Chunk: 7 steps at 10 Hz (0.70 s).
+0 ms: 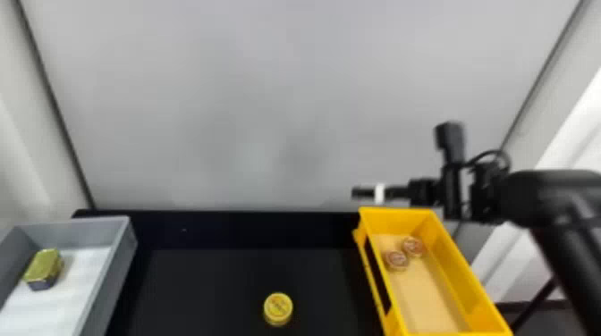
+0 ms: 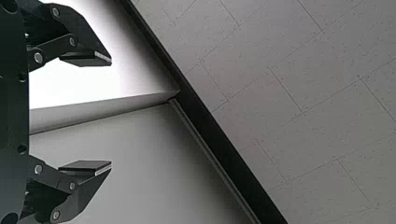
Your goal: Pick up the round yellow can and place it in the yellow rectangular box
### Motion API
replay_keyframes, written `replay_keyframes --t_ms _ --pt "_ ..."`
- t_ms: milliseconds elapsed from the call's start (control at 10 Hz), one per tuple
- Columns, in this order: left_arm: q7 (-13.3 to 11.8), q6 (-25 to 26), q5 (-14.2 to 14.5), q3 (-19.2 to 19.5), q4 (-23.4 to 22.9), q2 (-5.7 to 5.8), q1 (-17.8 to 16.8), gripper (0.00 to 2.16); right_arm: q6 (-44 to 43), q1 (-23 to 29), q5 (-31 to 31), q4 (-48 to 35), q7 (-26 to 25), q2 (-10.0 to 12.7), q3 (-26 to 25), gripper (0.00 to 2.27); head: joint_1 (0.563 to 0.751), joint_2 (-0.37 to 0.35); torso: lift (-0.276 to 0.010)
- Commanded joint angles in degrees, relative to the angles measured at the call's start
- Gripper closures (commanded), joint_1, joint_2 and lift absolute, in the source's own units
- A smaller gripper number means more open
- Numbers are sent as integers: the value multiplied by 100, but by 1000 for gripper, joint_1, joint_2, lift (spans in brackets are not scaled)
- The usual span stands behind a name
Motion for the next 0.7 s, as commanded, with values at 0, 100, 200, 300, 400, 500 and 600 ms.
replay_keyframes --t_ms 0,100,200,300,400,500,600 --pt "1 -68 49 -97 55 -37 -110 450 -342 -11 3797 1018 2446 1038 308 252 563 -169 0" --pt "1 -68 49 -97 55 -46 -93 450 -957 24 5186 1484 3334 1619 35 252 563 -169 0" --pt "1 -86 58 -123 72 -46 -102 450 -1362 16 5107 1923 3361 1733 229 252 563 -169 0" --pt "1 -112 84 -141 72 -46 -110 450 -1502 16 5107 2143 3211 1812 448 252 563 -169 0" --pt "1 -121 84 -141 81 -46 -102 450 -1828 33 5089 2512 3211 2032 352 252 563 -169 0" --pt "1 -147 84 -149 72 -46 -102 450 -2171 103 5028 2811 3185 2260 149 251 563 -169 0" --pt "-8 -156 84 -167 72 -46 -102 450 -2452 183 4896 3013 3062 2374 141 251 563 -169 0"
